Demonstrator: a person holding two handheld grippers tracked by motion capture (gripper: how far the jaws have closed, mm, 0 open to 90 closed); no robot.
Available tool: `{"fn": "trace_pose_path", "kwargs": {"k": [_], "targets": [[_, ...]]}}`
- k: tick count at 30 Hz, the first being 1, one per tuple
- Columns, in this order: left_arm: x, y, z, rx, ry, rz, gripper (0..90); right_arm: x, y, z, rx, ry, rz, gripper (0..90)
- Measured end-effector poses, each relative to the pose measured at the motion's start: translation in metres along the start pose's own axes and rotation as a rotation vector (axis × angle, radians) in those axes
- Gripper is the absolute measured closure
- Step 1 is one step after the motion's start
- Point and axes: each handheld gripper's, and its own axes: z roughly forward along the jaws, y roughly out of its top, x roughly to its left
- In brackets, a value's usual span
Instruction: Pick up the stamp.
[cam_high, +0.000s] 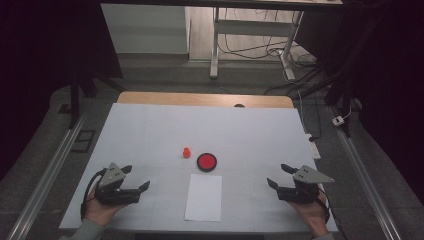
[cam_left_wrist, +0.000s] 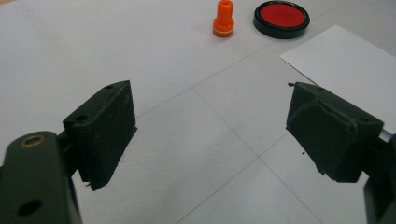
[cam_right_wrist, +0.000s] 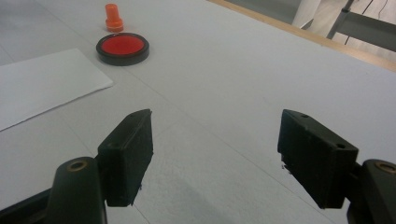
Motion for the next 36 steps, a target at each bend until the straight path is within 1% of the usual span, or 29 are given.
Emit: {"fn": "trace_pose_path", "kwargs": {"k": [7, 16, 19, 23, 34, 36], "targets": [[0.0, 0.002, 0.001, 0.001, 0.001, 0.006, 16.1, 0.0, 0.0, 0.0, 0.002, 0.002, 0.001, 26.5], [0.0, 0.009, 0.005, -0.003, 0.004, 0.016, 16.3, 0.001, 0.0, 0.002, 0.006, 0.006, 0.001, 26.9], [0.0, 0.014, 0.009, 0.001, 0.0, 0.027, 16.5, 0.001, 0.0, 0.002, 0.005, 0.007, -0.001, 26.9], [0.0, 0.017, 0.012, 0.004, -0.004, 0.033, 16.8, 0.001, 0.0, 0.001, 0.005, 0.006, 0.002, 27.0], [0.002, 0.028, 0.022, 0.009, -0.027, 0.034, 17.4, 0.003, 0.0, 0.001, 0.01, 0.006, -0.001, 27.3], [0.002, 0.031, 0.025, 0.016, -0.033, 0.04, 17.4, 0.003, 0.0, 0.001, 0.012, 0.005, -0.002, 27.3]]}}
